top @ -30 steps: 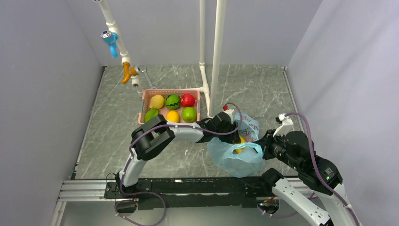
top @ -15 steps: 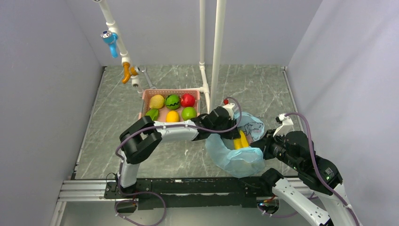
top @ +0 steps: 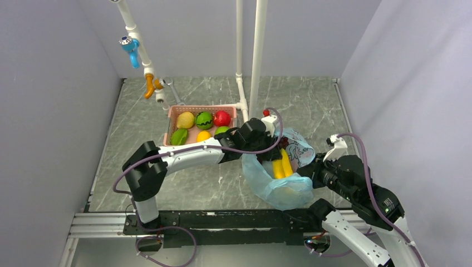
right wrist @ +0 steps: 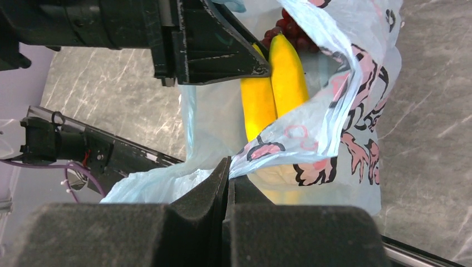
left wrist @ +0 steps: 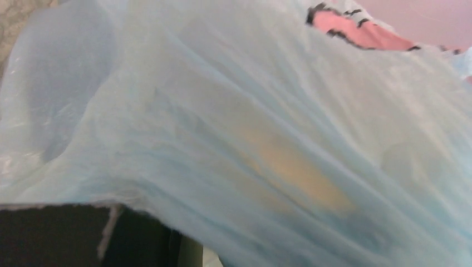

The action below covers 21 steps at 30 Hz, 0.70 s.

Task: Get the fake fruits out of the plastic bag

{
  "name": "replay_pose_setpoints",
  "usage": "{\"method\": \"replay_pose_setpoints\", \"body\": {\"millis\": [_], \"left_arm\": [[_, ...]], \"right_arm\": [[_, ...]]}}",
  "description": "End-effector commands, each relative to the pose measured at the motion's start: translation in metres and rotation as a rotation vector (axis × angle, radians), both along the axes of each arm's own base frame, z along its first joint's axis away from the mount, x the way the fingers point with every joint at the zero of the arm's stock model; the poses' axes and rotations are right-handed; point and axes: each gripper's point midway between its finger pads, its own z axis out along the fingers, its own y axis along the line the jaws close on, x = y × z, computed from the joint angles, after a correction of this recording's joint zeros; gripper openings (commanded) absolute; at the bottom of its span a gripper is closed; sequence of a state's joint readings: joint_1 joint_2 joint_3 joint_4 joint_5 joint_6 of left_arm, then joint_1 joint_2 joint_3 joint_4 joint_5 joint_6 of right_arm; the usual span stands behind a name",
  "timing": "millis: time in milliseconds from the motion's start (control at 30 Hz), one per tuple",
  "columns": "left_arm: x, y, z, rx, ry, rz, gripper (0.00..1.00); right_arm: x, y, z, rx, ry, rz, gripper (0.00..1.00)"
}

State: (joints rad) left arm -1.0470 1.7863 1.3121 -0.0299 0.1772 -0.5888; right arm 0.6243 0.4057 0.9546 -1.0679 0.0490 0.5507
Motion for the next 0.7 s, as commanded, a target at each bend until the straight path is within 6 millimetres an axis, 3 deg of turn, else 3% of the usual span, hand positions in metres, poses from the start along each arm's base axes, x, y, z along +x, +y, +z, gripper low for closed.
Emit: {"method": "replay_pose_setpoints", "body": {"millis": [0,367,467,667], "left_arm": [[-0.011,-0.002,0.042,-0.055,-0.033,-0.072,0.00],[-0.008,0.005,0.068,-0.078,-0.111,-0.119,0.00],[0.006,0.011,0.063,-0.046,-0.127,-0.103,0.00],[0.035,0.015,0.027,0.032,-0.083,-0.122,0.00]], "right_arm": [[0.006,-0.003,0.004,0.003,-0.022,-0.033,0.00],[0.005,-0.021,-0.001,-0.030,-0.007,-0.124,0.00],[0.003,-0.021,-0.005,-0.040,0.014,-0.117,0.00],[0.000,-0.002,-0.010,-0.018,0.038,-0.019,0.00]]}}
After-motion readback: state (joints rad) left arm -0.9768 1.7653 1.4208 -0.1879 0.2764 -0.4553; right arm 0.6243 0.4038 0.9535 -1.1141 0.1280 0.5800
